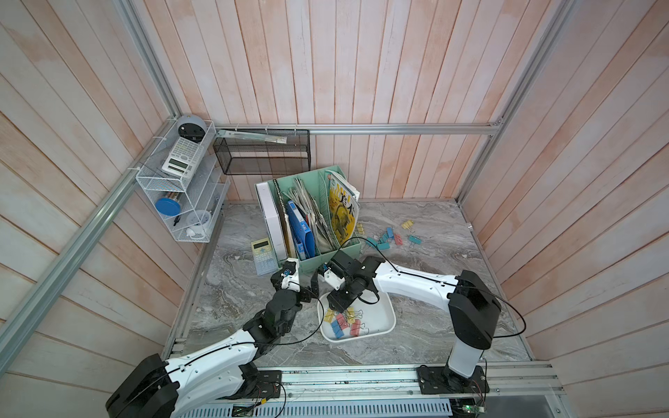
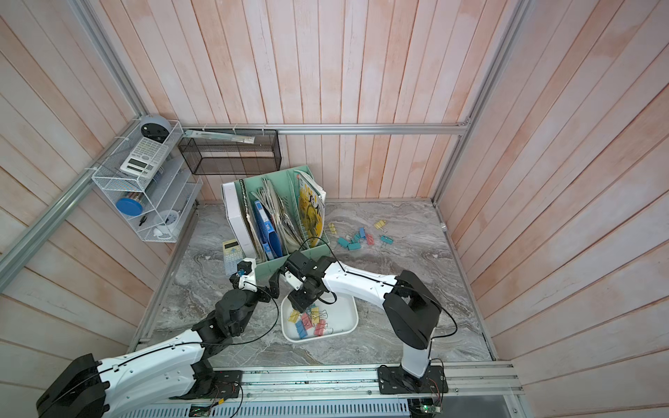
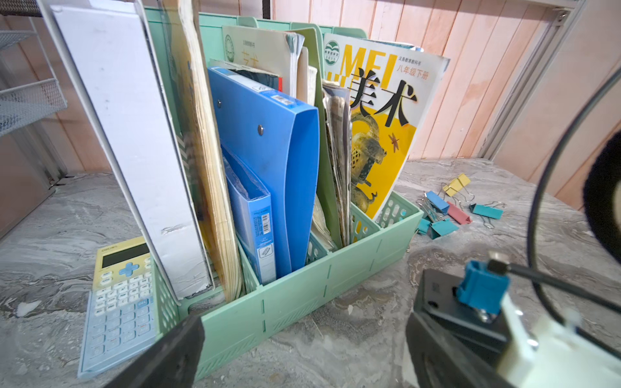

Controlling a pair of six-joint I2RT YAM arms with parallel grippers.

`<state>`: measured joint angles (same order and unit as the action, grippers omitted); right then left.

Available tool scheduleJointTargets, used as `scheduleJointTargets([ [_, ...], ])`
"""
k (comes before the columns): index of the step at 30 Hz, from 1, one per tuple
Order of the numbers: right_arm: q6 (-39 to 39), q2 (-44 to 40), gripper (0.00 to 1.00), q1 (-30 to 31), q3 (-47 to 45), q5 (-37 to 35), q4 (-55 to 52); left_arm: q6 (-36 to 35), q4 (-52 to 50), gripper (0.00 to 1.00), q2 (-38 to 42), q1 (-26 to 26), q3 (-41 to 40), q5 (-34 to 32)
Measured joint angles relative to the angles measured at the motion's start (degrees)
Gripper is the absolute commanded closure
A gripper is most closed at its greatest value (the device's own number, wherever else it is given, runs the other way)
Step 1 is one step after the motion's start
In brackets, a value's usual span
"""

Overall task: Put the binder clips in the storage box
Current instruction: Place the binder clip in the storage box.

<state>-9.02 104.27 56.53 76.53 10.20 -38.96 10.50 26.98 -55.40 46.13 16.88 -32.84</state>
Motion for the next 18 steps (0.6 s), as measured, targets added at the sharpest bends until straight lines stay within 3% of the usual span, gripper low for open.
scheduleJointTargets([
  [4, -0.9, 1.0, 0.37, 0.0, 0.2, 1.0, 0.2, 0.0, 0.0, 0.00, 0.0, 0.1, -0.1, -0.2],
  [10, -2.4, 0.3, 0.21, 0.0, -0.5, 1.4, 2.8, 0.0, 1.3, 0.00, 0.0, 0.2, -0.1, 0.5],
  [18, -3.4, -7.9, 0.22, -1.9, -5.0, 1.6, 7.3, 0.1, 2.2, 0.00, 0.5, 0.4, -0.1, 1.6],
])
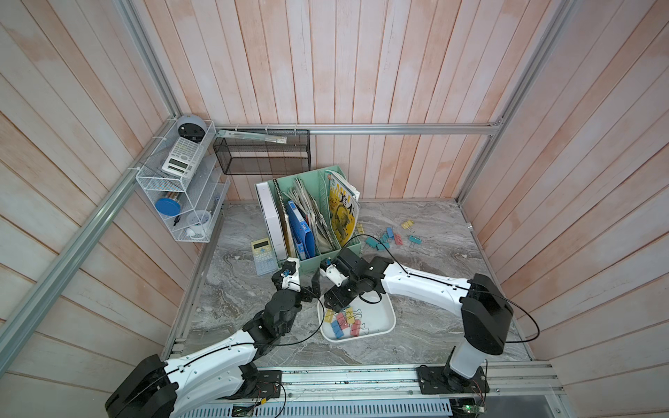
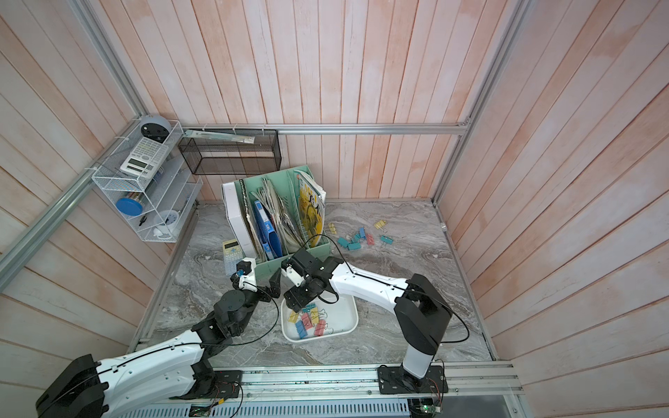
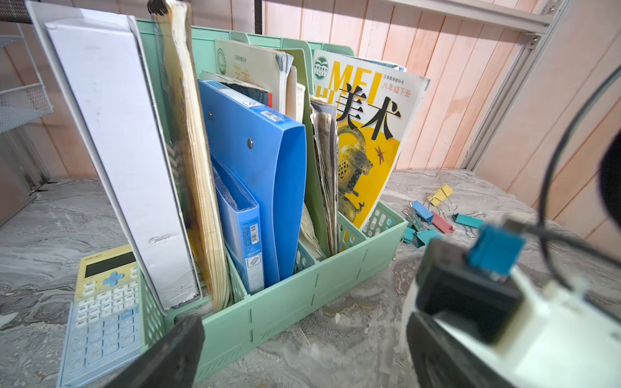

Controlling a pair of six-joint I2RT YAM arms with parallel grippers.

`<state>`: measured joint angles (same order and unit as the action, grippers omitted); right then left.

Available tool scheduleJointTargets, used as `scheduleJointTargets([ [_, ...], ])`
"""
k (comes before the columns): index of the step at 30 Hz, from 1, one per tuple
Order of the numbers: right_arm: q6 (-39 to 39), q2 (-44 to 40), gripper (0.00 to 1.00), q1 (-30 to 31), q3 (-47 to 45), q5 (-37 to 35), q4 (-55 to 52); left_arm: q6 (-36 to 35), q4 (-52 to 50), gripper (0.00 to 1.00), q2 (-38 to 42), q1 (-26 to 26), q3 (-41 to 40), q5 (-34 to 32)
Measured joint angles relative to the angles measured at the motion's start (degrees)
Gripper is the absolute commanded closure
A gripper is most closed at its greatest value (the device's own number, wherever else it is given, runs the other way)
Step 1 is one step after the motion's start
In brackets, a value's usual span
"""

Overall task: Put the binder clips in the storage box
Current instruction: Place the binder clip in the storage box, then pick up the binder clip at the center of the board.

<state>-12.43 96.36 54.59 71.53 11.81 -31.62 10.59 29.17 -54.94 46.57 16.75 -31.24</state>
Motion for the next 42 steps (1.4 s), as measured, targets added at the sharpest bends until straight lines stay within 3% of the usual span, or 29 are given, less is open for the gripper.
scheduleJointTargets([
  [3, -2.9, -7.1, 0.26, -5.4, -4.4, -0.7, 4.9, 0.0, 0.0, 0.00, -0.1, 0.0, 0.0, 0.8],
  [8, -13.0, -17.9, 0.33, -22.6, -16.1, -7.3, 20.1, 0.2, 0.2, 0.00, -1.9, 0.0, 0.0, 2.0],
  [13, -18.3, -11.8, 0.32, -31.5, -14.0, -10.2, 23.7, 0.1, 0.2, 0.00, -2.5, 0.0, 0.0, 2.6],
  [20, -12.3, 9.0, 0.21, -33.5, 8.2, -12.6, 13.0, 0.1, 0.2, 0.00, -3.6, 0.0, 0.0, 2.9],
  [25, -6.5, 15.7, 0.13, -34.4, 11.6, -12.6, 7.7, 0.1, 0.2, 0.00, -4.6, 0.0, 0.1, 2.9],
  [29, -3.8, 18.6, 0.12, -34.4, 12.2, -12.0, 5.0, 0.1, 0.1, 0.00, -4.7, 0.0, 0.2, 3.1],
  [37, -1.6, 21.1, 0.18, -34.4, 14.5, -12.0, 3.7, 0.1, 0.2, 0.00, -4.8, 0.0, 0.6, 3.8],
  [42, -0.8, 23.5, 0.33, -34.4, 15.6, -12.0, 3.3, 0.1, 0.1, 0.00, -5.4, 0.0, 0.7, 3.8],
])
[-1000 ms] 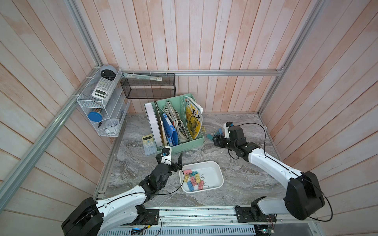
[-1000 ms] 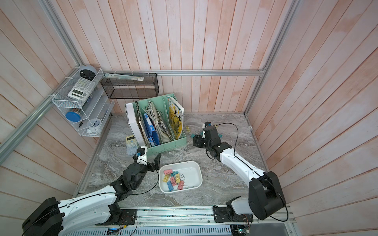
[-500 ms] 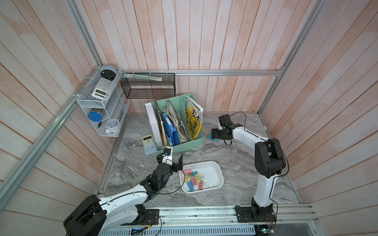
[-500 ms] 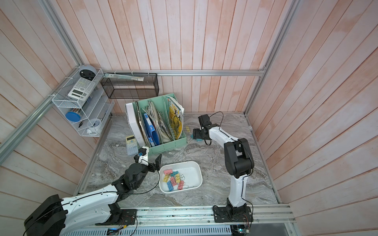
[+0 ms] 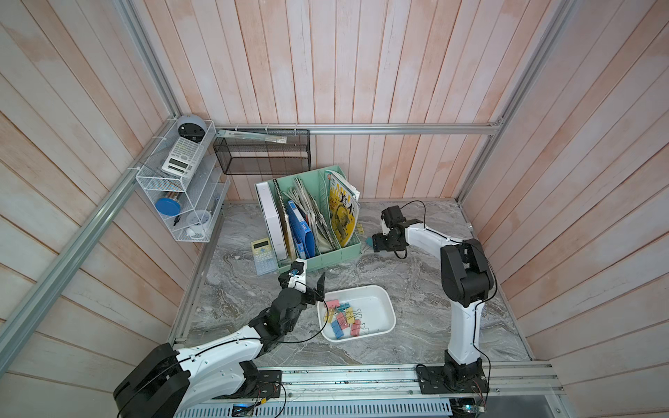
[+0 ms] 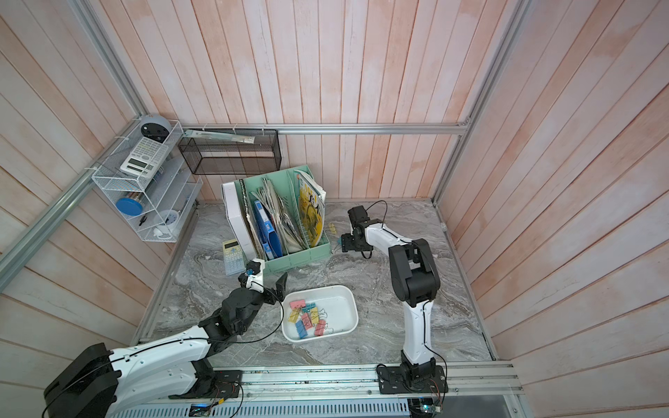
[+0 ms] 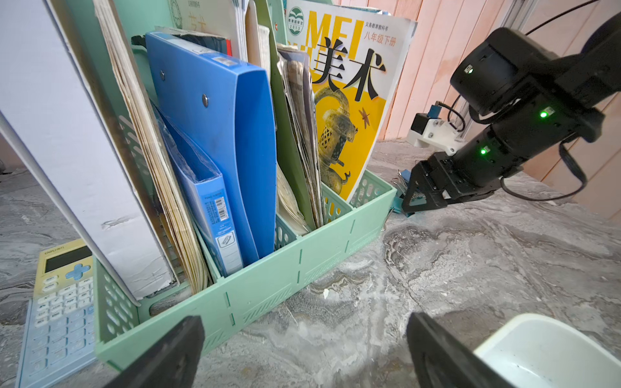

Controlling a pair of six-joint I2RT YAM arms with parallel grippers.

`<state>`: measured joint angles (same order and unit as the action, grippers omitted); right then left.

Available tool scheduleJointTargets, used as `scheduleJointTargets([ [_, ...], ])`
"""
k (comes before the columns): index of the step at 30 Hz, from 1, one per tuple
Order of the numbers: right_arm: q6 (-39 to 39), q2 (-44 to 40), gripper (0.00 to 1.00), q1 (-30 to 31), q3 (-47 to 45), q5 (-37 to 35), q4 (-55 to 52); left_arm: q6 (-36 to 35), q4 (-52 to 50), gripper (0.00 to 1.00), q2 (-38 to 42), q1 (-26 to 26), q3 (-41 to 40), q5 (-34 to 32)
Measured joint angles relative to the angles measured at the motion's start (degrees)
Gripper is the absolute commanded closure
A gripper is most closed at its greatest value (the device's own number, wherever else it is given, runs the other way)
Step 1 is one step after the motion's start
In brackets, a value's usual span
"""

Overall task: Put the binder clips in the storage box
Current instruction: Pick up the binder clip at the center of the board.

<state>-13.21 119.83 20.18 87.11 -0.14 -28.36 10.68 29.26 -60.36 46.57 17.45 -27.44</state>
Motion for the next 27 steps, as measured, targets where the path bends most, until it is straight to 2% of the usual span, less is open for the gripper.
scheduleJointTargets([
  [8, 0.2, 0.6, 0.55, 0.0, -0.1, -0.6, -0.3, 0.0, 0.0, 0.00, 0.0, 0.0, 0.0, 0.0],
  [15, -0.6, -4.6, 0.56, 0.0, -5.9, -1.8, 0.8, 0.0, 0.0, 0.00, 0.0, 0.0, 0.0, 0.0],
  [19, -2.6, -13.8, 0.56, 0.0, -13.3, -1.0, 2.9, 0.0, -0.1, 0.00, 0.0, 0.0, 0.0, 0.0],
  [24, -7.2, -31.3, 0.57, 0.3, -26.1, 0.9, 7.8, -0.2, -0.3, 0.00, 0.6, 0.0, 0.0, 0.0],
  [27, -10.3, -42.6, 0.58, 2.6, -33.4, 0.8, 9.4, -0.2, -0.6, 0.00, 0.9, 0.0, 0.1, 0.0],
])
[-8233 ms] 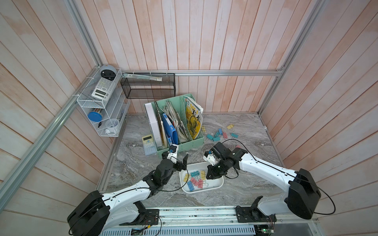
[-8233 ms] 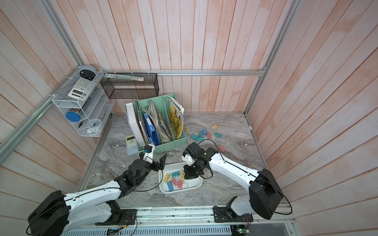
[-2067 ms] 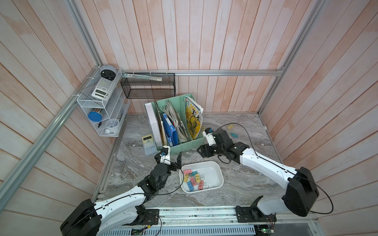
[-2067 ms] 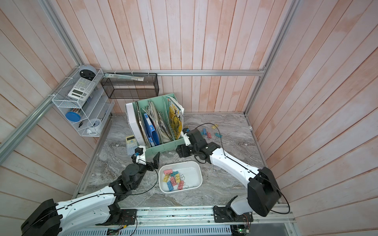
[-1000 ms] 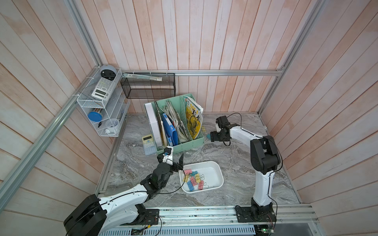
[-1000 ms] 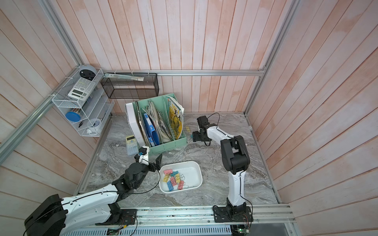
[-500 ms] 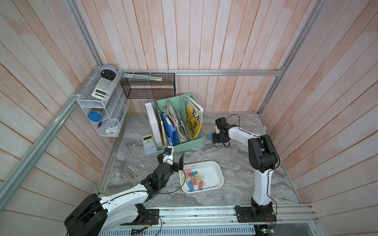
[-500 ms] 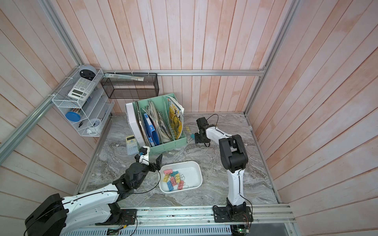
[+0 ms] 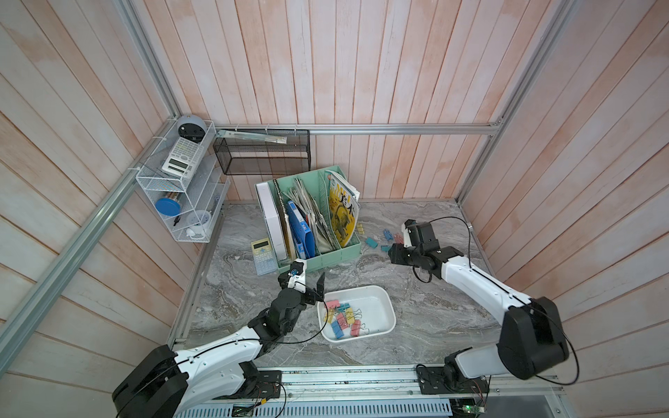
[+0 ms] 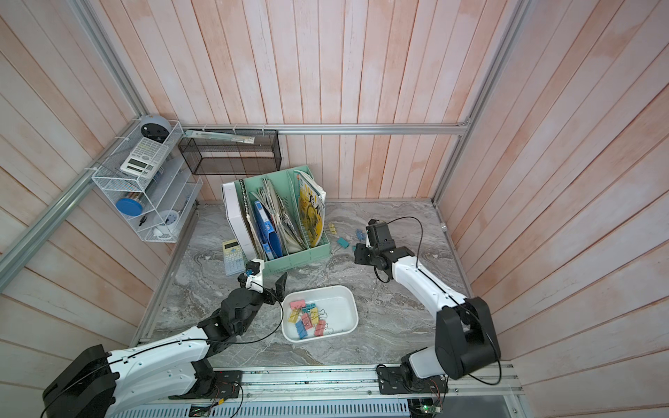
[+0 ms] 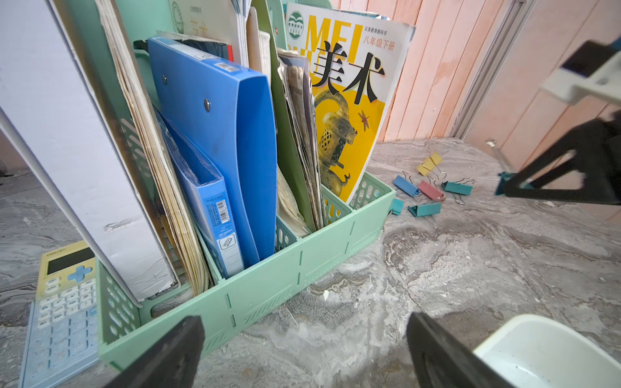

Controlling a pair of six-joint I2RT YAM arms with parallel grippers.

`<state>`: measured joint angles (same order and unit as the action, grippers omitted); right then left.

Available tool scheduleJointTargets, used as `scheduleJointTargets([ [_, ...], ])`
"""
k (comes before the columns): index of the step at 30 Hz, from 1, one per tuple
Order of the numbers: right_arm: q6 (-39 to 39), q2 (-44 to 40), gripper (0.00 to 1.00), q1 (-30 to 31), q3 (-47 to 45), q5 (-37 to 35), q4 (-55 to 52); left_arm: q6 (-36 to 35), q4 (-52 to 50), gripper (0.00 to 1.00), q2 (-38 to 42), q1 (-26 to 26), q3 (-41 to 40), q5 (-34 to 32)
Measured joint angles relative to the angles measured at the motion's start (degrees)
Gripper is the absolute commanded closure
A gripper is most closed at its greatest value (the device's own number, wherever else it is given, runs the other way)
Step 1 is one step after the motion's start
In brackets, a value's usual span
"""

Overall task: Put the binder clips in the storage box
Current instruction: Pick up the binder clip at the center of the board, then place the binder clip in the storage box.

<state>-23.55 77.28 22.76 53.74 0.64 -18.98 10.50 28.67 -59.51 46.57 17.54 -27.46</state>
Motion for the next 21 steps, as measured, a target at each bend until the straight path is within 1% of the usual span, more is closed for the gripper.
scheduleJointTargets([
  [3, -3.5, -10.8, 0.60, 6.9, -5.8, -1.7, 0.1, 0.0, -0.4, 0.00, 0.0, 0.0, 0.1, 0.0],
  [5, -6.7, -17.1, 0.62, 13.9, -9.3, -4.0, 0.8, 0.0, -0.5, 0.00, 0.0, 0.0, 0.1, 0.0],
  [7, -10.6, -21.4, 0.63, 21.3, -12.5, -6.6, 1.8, 0.0, -0.7, 0.00, 0.0, 0.0, 0.2, 0.0],
  [9, -15.5, -23.4, 0.63, 27.5, -15.4, -9.2, 3.1, 0.0, -0.8, 0.00, 0.0, 0.0, 0.2, 0.0],
  [11, -21.5, -23.3, 0.63, 32.7, -19.0, -11.2, 5.8, 0.0, -0.8, 0.00, -0.1, 0.0, 0.2, 0.0],
  [14, -28.9, -20.2, 0.61, 36.8, -22.9, -13.5, 8.3, 0.0, -0.8, 0.00, -0.3, 0.0, 0.4, 0.0],
  [17, -33.1, -16.0, 0.61, 37.9, -23.6, -15.8, 10.0, 0.0, -0.8, 0.00, -0.6, 0.0, 0.6, 0.0],
  [21, -34.9, -10.8, 0.60, 38.0, -23.6, -18.7, 13.6, 0.0, -0.8, 0.00, -1.0, 0.0, 0.7, 0.2],
])
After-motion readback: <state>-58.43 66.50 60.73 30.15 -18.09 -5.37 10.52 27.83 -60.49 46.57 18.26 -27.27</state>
